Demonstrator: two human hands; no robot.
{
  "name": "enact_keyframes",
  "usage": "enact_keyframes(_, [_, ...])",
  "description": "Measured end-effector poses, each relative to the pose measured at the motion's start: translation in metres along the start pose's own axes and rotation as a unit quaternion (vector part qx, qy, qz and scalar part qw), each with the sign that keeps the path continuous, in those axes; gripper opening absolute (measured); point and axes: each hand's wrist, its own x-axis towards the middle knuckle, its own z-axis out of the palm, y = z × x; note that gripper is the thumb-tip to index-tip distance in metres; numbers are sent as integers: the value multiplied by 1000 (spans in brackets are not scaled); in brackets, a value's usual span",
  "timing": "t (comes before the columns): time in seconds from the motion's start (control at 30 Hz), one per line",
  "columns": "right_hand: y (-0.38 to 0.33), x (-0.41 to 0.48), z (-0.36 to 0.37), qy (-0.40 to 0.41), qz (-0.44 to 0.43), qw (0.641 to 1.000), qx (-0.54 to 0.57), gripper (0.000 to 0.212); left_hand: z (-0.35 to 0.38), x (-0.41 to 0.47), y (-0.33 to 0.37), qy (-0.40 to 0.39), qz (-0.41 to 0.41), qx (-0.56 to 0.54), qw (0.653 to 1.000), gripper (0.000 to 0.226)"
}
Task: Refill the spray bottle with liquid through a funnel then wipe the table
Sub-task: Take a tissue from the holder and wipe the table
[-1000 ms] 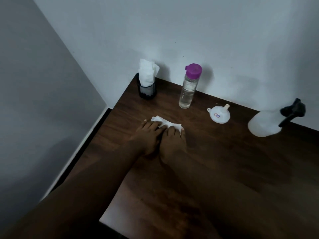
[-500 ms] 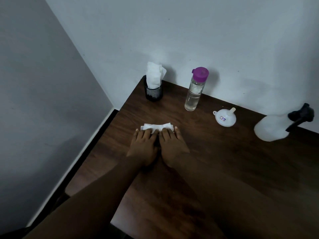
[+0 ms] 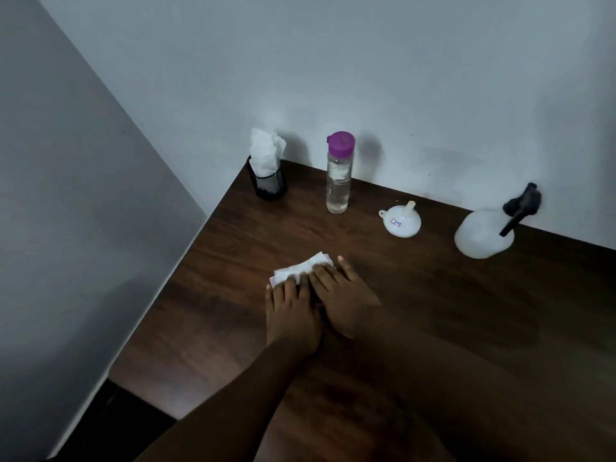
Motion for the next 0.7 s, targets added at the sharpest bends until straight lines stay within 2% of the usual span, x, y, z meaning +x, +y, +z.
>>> enact_keyframes(0.27, [41, -61, 15, -6, 0, 1000, 6, 61, 32, -14, 59, 2, -1, 1, 1000, 77])
enact_keyframes(0.43, [66, -104, 22, -23, 19, 1000, 9, 61, 42, -25, 104, 6, 23, -3, 1000, 82])
enact_keyframes(0.57, [85, -140, 25, -20, 32, 999, 8, 62, 53, -31, 137, 2, 37, 6, 999, 77])
enact_keyframes(0.7, [103, -174, 32, -18, 45, 999, 6, 63, 59, -41, 172, 1, 62, 14, 998, 87])
